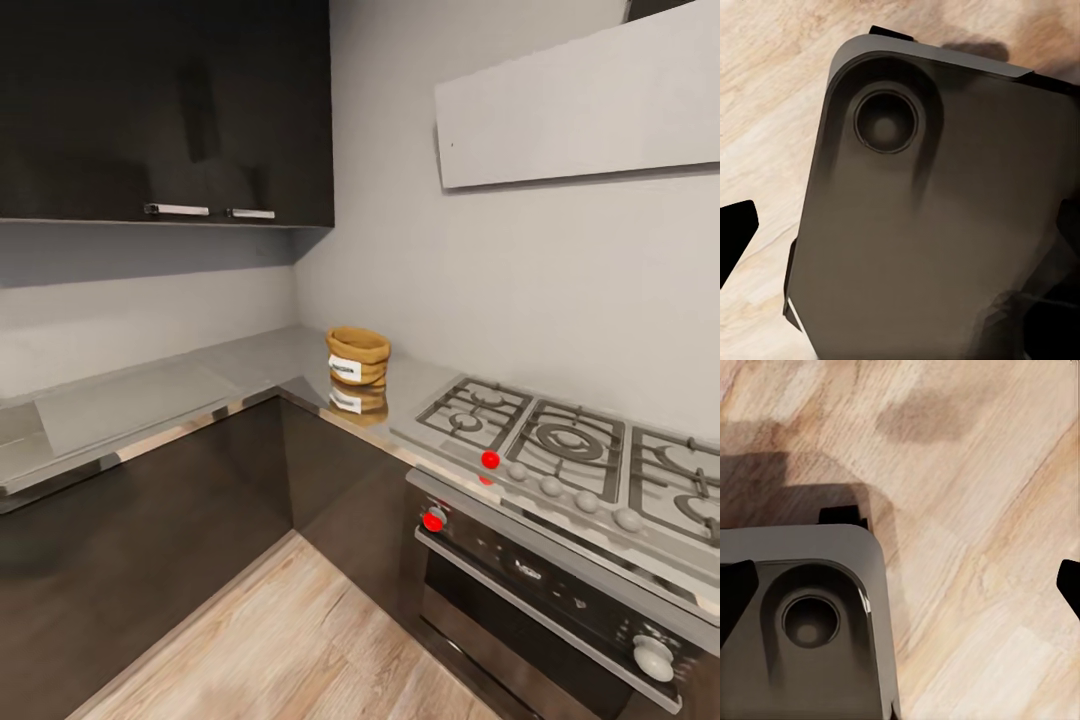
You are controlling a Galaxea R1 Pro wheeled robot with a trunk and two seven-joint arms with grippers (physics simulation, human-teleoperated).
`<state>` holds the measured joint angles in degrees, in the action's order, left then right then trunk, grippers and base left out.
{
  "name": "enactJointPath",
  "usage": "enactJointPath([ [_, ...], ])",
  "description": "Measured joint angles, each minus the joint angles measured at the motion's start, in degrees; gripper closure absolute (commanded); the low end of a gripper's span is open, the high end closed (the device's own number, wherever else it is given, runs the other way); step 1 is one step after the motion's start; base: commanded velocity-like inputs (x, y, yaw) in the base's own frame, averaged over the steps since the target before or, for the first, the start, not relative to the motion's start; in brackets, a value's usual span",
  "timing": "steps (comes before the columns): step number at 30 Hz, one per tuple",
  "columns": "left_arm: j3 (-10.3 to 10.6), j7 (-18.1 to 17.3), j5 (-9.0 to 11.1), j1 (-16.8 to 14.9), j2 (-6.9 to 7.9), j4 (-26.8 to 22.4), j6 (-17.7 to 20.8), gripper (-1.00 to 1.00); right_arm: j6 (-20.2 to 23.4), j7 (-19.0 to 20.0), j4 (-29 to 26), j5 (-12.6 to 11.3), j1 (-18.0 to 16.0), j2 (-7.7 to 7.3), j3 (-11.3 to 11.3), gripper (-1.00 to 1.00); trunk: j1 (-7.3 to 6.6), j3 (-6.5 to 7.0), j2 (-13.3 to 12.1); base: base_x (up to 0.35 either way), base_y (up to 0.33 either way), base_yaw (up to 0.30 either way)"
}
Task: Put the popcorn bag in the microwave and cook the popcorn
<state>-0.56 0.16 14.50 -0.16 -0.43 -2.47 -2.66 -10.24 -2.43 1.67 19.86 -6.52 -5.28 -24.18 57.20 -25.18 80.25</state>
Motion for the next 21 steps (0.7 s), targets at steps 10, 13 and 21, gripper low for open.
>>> enactJointPath([
  [10, 0.14, 0.0, -0.02, 0.0, 0.09, 0.0, 0.01, -1.0, 0.16, -0.02, 0.0, -0.14, 0.0, -0.06, 0.0, -1.0, -2.2, 1.8, -4.01, 0.0, 0.0, 0.0],
  [13, 0.14, 0.0, -0.01, 0.0, 0.09, 0.0, 0.0, -1.0, 0.16, -0.03, 0.0, -0.12, 0.0, -0.06, 0.0, -1.0, -2.86, 2.34, -5.22, 0.0, 0.0, 0.0],
  [21, 0.14, 0.0, -0.02, 0.0, 0.09, 0.0, 0.0, -1.0, 0.16, -0.13, 0.0, -0.16, 0.0, -0.04, -0.08, -1.0, -4.61, 3.77, -8.43, 0.0, 0.0, 0.0],
])
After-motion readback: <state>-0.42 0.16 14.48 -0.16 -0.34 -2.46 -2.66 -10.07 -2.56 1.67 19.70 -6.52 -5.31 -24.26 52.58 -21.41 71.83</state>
